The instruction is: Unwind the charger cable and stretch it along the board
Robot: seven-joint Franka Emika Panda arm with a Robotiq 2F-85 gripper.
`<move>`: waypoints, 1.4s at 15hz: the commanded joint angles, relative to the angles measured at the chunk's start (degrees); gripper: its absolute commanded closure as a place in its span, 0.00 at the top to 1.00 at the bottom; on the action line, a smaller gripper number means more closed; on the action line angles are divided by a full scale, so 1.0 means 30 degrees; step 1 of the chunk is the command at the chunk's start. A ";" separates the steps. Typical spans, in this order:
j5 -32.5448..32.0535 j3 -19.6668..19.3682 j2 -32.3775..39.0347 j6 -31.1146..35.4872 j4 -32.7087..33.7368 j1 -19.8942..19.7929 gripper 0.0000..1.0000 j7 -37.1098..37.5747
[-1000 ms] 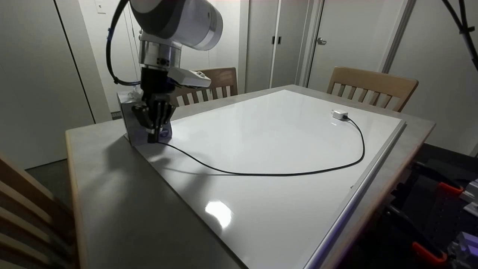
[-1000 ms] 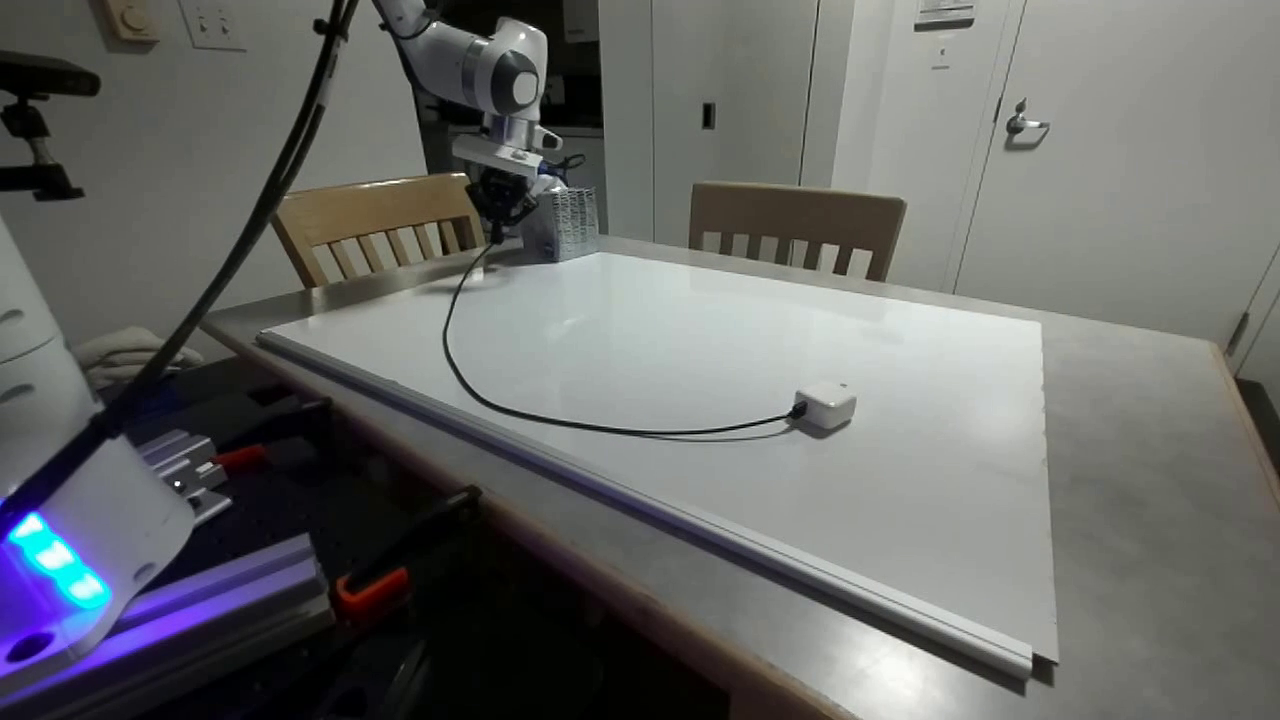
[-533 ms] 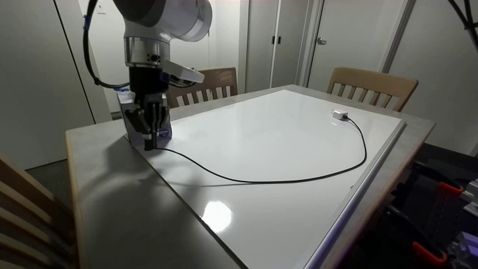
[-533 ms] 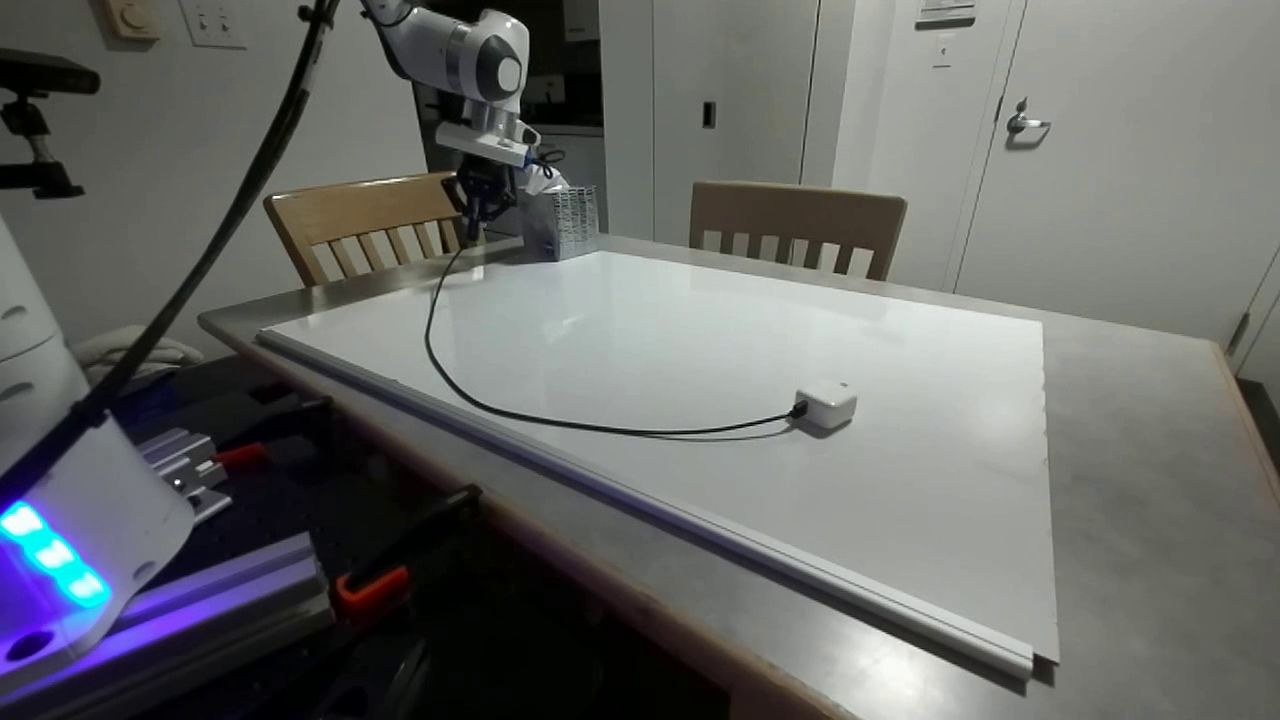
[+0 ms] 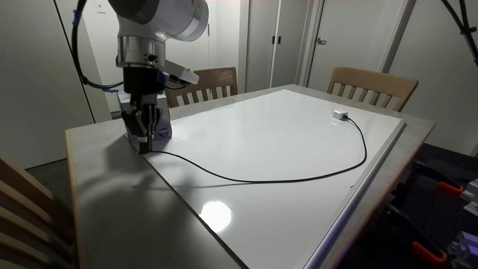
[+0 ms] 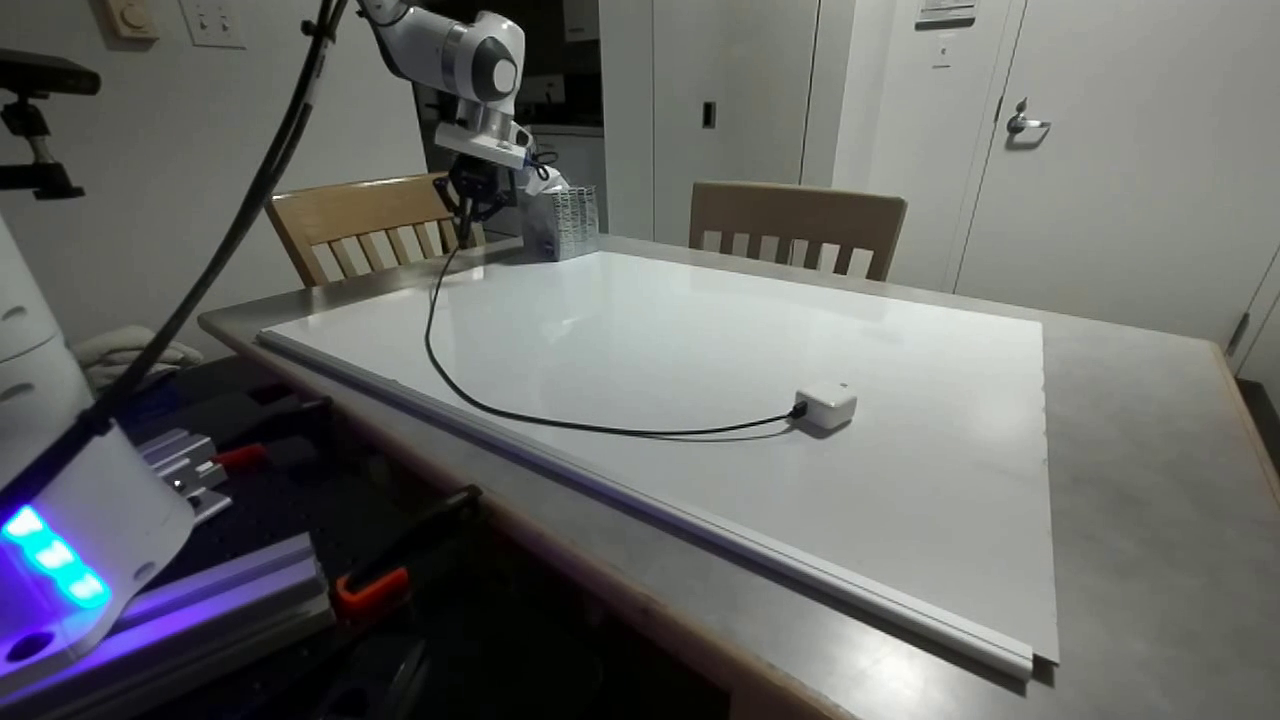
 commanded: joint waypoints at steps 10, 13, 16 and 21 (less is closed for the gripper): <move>0.0034 0.0925 0.2636 -0.2564 0.4034 0.0582 0.38 -0.4300; -0.0005 0.0767 0.2091 -0.2672 0.3649 0.0598 0.61 -0.3763; 0.0032 0.0702 0.1339 -0.2414 0.3128 0.0548 0.81 -0.3064; 0.0091 0.0566 -0.0084 -0.1636 0.2193 0.0437 1.00 -0.0757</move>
